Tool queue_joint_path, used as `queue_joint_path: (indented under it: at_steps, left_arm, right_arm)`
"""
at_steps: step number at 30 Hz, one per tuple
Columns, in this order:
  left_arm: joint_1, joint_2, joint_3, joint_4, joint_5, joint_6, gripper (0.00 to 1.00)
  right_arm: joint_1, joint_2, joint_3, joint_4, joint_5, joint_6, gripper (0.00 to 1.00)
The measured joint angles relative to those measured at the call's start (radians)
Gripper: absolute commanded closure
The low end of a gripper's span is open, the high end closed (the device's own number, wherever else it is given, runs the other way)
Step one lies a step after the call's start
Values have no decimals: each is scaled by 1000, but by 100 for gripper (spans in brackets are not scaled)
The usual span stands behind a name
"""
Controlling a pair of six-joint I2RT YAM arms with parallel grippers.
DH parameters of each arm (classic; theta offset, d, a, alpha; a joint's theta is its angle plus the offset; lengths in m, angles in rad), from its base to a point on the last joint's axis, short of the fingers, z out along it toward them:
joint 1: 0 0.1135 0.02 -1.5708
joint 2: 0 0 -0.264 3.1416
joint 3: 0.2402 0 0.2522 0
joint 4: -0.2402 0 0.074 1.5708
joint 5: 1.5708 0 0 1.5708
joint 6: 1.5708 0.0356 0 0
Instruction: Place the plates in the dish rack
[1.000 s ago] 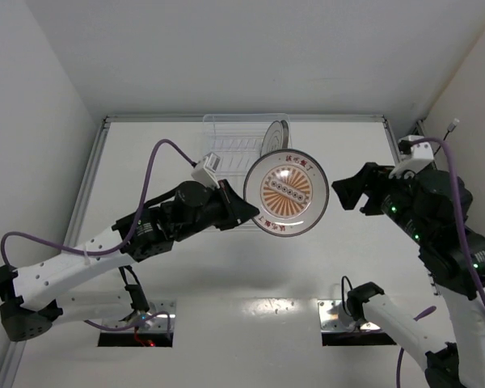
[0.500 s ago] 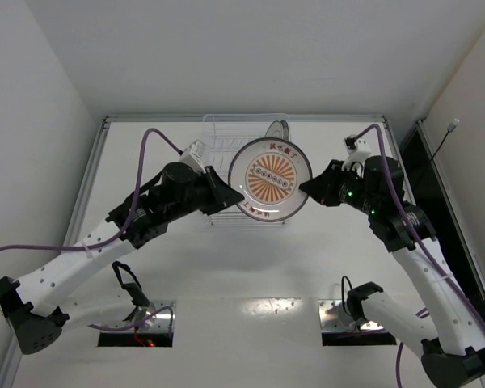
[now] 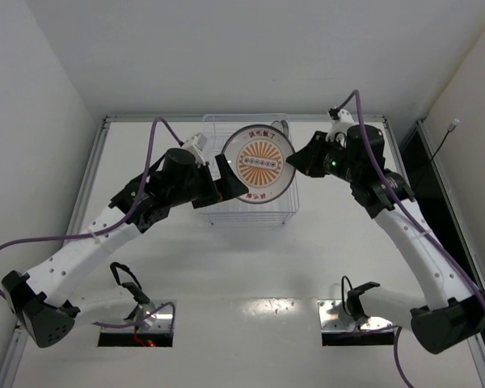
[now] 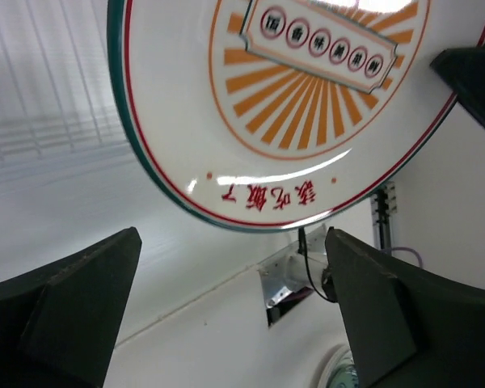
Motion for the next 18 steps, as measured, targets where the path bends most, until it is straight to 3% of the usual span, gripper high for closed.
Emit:
queue_joint_path:
  at_steps: [7, 18]
  left_arm:
    - [21, -8, 75, -160, -122, 57, 0]
    - [82, -92, 131, -317, -238, 111, 0]
  right_arm:
    - [0, 185, 175, 31, 129, -52, 100]
    - [43, 481, 387, -25, 562, -216, 100]
